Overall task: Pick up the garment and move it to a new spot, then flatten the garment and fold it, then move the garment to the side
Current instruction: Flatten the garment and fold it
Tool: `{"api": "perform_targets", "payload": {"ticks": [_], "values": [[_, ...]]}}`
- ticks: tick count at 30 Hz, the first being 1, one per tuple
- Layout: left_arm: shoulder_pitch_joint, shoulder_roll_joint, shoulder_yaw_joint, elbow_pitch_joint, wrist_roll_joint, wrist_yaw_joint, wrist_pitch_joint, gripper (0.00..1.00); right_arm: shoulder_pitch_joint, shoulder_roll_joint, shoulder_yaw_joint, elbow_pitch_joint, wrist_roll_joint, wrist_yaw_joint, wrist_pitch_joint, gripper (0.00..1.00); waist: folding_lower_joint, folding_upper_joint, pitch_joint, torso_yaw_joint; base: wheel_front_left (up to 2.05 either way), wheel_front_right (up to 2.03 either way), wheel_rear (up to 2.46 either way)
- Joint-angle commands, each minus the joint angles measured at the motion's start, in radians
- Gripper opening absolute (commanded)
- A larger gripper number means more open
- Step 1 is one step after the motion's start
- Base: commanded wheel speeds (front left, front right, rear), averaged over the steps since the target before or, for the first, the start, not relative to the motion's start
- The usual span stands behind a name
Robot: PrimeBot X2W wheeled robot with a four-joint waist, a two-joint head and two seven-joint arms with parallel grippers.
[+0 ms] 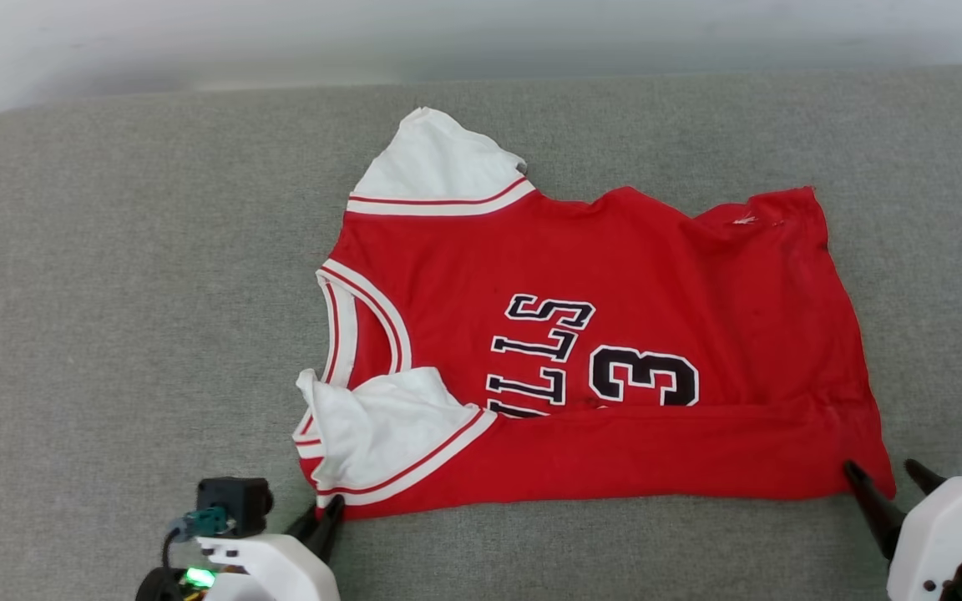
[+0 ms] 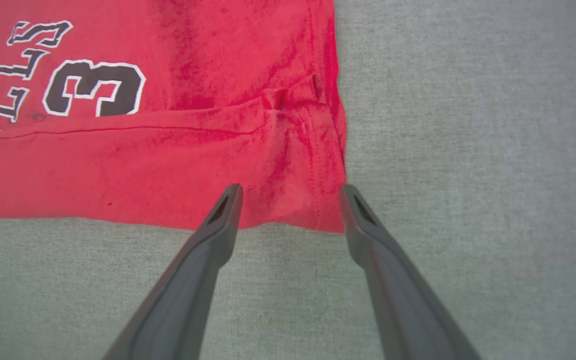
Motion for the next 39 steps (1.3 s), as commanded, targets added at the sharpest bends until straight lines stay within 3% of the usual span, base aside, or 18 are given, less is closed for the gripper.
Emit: {"api": "perform_targets", "payload": {"ticks": [1,17,28,30,32,39], "values": [[0.032,-0.019,-0.034,0.025,-0.009,-0.012,0.014,0.0,-0.003,-0.021,-0.007,0.005,-0.016,0.0,-0.001,1.0,0.0001,0.0,-0.017,0.014,0.0,0.0,0.0],[0.058,0.02,-0.012,-0.196,-0.006,0.001,-0.01,0.0,-0.016,-0.061,-0.045,0.149,-0.07,0.0,0.032,1.0,0.0001,0.0,-0.038,0.099,0.0,0.0,0.0],[0.051,0.024,-0.028,-0.24,-0.002,-0.007,-0.006,0.0,-0.016,-0.02,-0.03,0.263,-0.063,0.0,0.089,1.0,0.0001,0.0,-0.002,0.126,0.0,0.0,0.0],[0.05,0.028,-0.028,-0.233,-0.005,-0.008,-0.002,0.0,-0.008,-0.011,-0.019,0.291,-0.047,0.0,0.111,0.39,0.0001,0.0,0.002,0.127,0.0,0.0,0.0],[0.048,0.039,-0.032,-0.222,0.006,-0.008,0.004,0.0,-0.005,-0.013,-0.006,0.307,-0.034,0.001,0.111,0.0,0.0001,0.0,0.002,0.127,0.0,0.0,0.0],[0.075,0.061,-0.028,-0.198,-0.003,-0.005,0.007,0.0,-0.004,-0.038,-0.031,0.309,-0.021,-0.001,0.079,0.0,0.0001,0.0,-0.041,0.114,0.0,0.0,0.0]]}}
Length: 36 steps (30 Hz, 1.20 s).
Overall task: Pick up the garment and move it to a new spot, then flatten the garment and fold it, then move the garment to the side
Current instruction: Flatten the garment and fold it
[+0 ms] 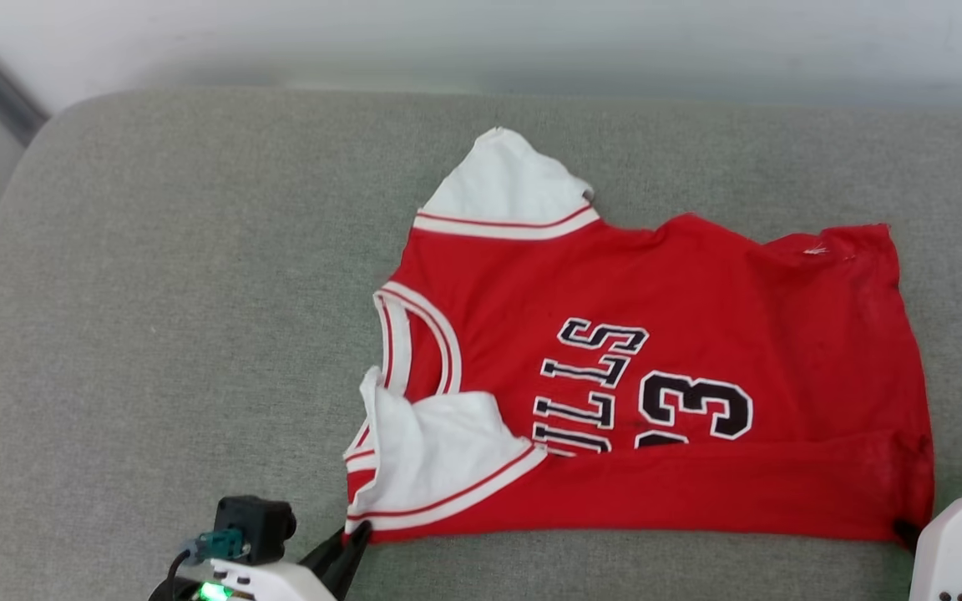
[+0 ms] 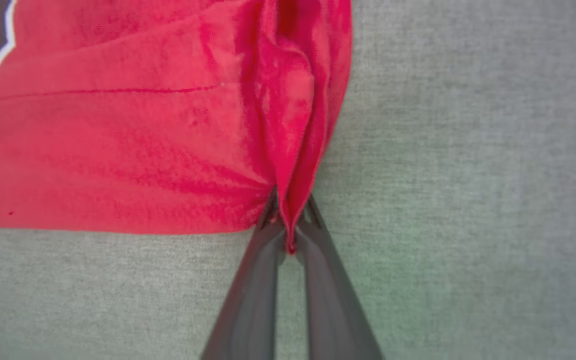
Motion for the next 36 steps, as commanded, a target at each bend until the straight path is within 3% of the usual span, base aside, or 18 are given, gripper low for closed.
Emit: {"api": "perform_targets", "payload": {"ticks": [1,13,26,27,28,29,36], "values": [[0.02,0.013,0.004,0.004,-0.003,0.004,0.001,0.0,0.047,0.006,0.009,0.035,0.002,-0.001,0.02,0.0,0.0,0.0,-0.023,-0.01,0.0,0.0,0.0],[0.128,0.068,-0.012,-0.015,-0.022,0.014,0.032,0.0,0.145,-0.011,-0.051,-0.1,0.006,-0.001,0.081,0.0,0.0,0.0,-0.086,-0.028,0.0,0.0,0.0],[0.124,0.018,-0.043,0.083,-0.046,-0.02,0.006,0.0,0.192,0.027,-0.049,-0.091,-0.013,-0.001,0.093,0.0,0.0,0.0,-0.093,-0.036,0.0,0.0,0.0],[0.122,0.015,-0.041,0.089,-0.046,-0.019,-0.001,0.18,0.186,0.029,-0.046,-0.088,-0.01,-0.001,0.09,0.47,0.0,0.0,-0.094,-0.037,0.0,0.0,0.0],[0.119,0.011,-0.036,0.094,-0.05,-0.023,-0.013,0.5,0.181,0.025,-0.034,-0.089,-0.002,-0.001,0.082,1.0,0.0,0.0,-0.095,-0.037,0.0,0.0,0.0],[0.113,0.006,-0.026,0.097,-0.055,-0.027,-0.026,1.0,0.173,0.03,-0.038,-0.088,0.006,-0.001,0.074,1.0,0.0,0.0,-0.096,-0.037,0.0,0.0,0.0],[0.066,0.01,0.007,0.1,-0.049,-0.054,-0.095,1.0,0.137,0.014,-0.037,-0.106,0.018,-0.001,0.005,1.0,0.0,0.0,-0.117,-0.039,0.0,0.0,0.0]]}}
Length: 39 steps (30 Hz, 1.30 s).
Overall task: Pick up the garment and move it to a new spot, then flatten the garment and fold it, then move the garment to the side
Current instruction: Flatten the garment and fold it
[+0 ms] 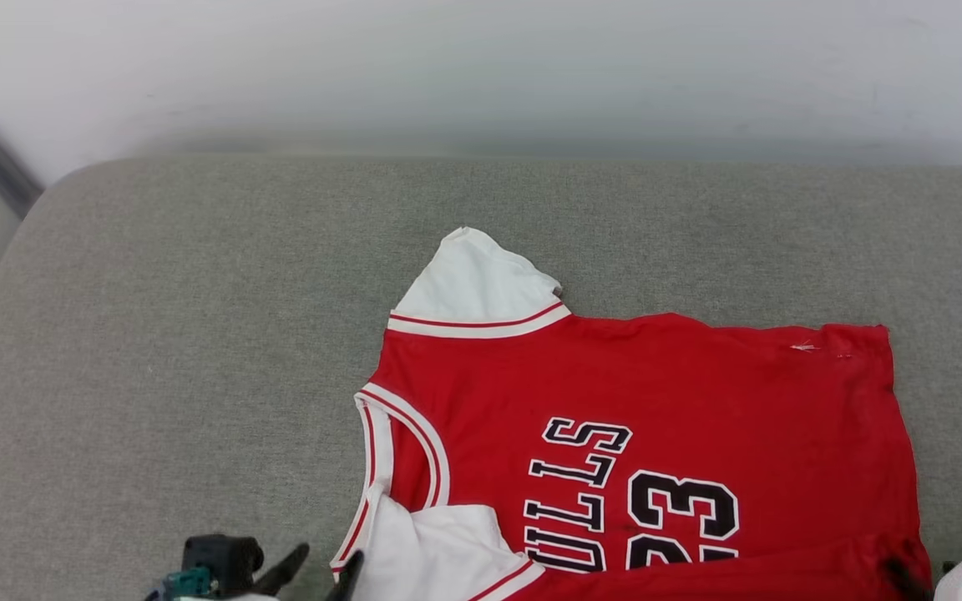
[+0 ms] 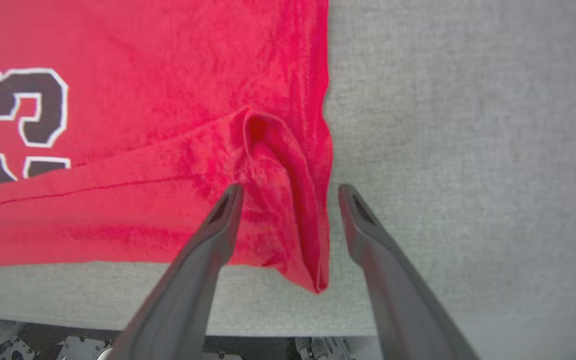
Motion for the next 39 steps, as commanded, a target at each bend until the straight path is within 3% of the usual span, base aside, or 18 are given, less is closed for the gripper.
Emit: {"api": "perform_targets", "payload": {"ticks": [1,4,11,17,24,30,34,39], "values": [[-0.023,-0.002,0.01,-0.008,0.007,-0.002,-0.019,1.0,-0.027,-0.005,0.001,-0.015,0.01,0.0,-0.025,1.0,0.0,0.0,-0.005,-0.001,0.0,0.0,0.0],[-0.054,-0.009,0.034,-0.035,0.034,-0.007,-0.097,1.0,-0.061,-0.004,0.004,-0.049,0.033,0.0,-0.111,1.0,0.0,0.0,-0.017,-0.006,0.0,0.0,0.0],[-0.111,-0.038,0.103,-0.093,0.105,0.032,-0.294,1.0,-0.132,-0.023,0.07,-0.105,0.066,0.0,-0.326,1.0,0.0,0.0,-0.033,-0.025,0.0,0.0,0.0],[-0.118,-0.067,0.158,-0.099,0.145,0.032,-0.352,1.0,-0.164,-0.042,0.149,-0.13,0.056,0.0,-0.569,1.0,0.0,0.0,-0.036,-0.038,0.0,0.0,0.0],[-0.104,-0.124,0.199,-0.093,0.2,0.003,-0.359,1.0,-0.173,-0.022,0.187,-0.116,0.05,0.0,-0.77,1.0,0.0,0.0,-0.031,-0.044,0.0,0.0,0.0],[-0.109,-0.159,0.223,-0.076,0.227,-0.051,-0.359,1.0,-0.183,-0.012,0.209,-0.078,0.028,0.0,-0.857,1.0,0.0,0.0,-0.01,-0.06,0.0,0.0,0.0],[-0.148,-0.14,0.231,-0.061,0.234,-0.079,-0.354,1.0,-0.203,-0.005,0.221,-0.063,0.031,0.0,-0.879,1.0,0.0,0.0,0.018,-0.085,0.0,0.0,0.0],[-0.282,-0.078,0.201,-0.041,0.229,-0.142,-0.227,1.0,-0.242,-0.016,0.232,-0.066,0.027,0.0,-0.891,1.0,0.0,0.0,0.093,-0.125,0.0,0.0,0.0]]}}
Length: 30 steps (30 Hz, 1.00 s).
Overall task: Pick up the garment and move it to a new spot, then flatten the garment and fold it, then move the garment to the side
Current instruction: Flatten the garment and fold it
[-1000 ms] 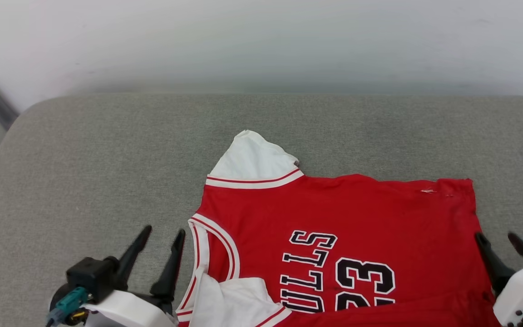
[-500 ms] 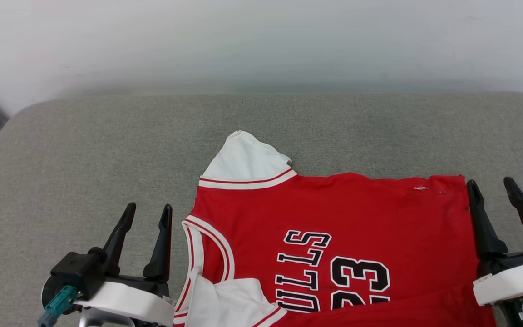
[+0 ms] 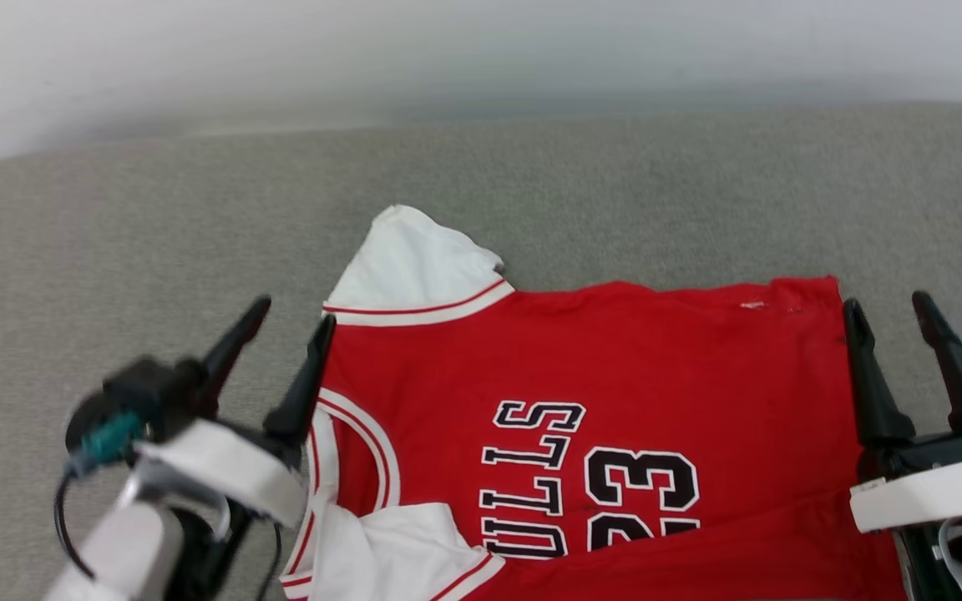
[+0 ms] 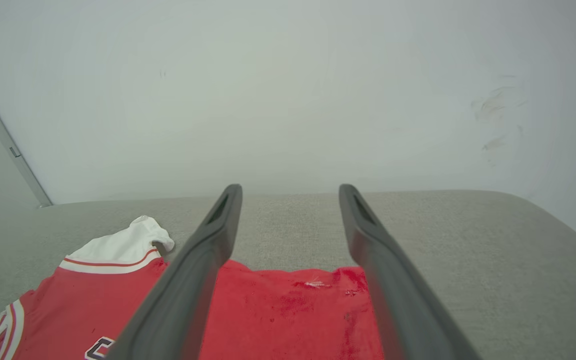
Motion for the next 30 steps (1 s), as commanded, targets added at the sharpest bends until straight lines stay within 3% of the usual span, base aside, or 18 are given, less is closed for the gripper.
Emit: {"api": "perform_targets", "payload": {"ticks": [1,7,14,23,30], "values": [[-0.057,0.021,-0.001,0.007,-0.004,-0.013,0.039,1.0,-0.028,-0.004,0.0,-0.002,0.0,0.0,-0.007,1.0,-0.0001,0.0,0.053,-0.035,0.0,0.0,0.0],[-0.313,0.129,-0.014,0.067,-0.12,-0.067,0.333,1.0,-0.08,-0.004,0.03,0.01,-0.004,0.0,-0.018,1.0,-0.0001,0.0,0.154,-0.099,0.0,0.0,0.0],[-0.598,0.258,-0.089,0.149,-0.171,-0.081,0.652,1.0,-0.124,0.002,0.071,0.034,-0.005,0.0,-0.043,1.0,-0.0001,0.0,0.25,-0.169,0.0,0.0,0.0],[-0.819,0.287,-0.151,0.314,-0.228,-0.074,1.004,1.0,-0.168,0.024,0.104,0.069,-0.001,0.0,-0.075,1.0,-0.0001,0.0,0.331,-0.244,0.0,0.0,0.0],[-0.882,0.276,-0.165,0.414,-0.226,-0.039,1.088,1.0,-0.183,0.038,0.116,0.095,-0.009,0.0,-0.09,1.0,-0.0001,0.0,0.374,-0.28,0.0,0.0,0.0]]}}
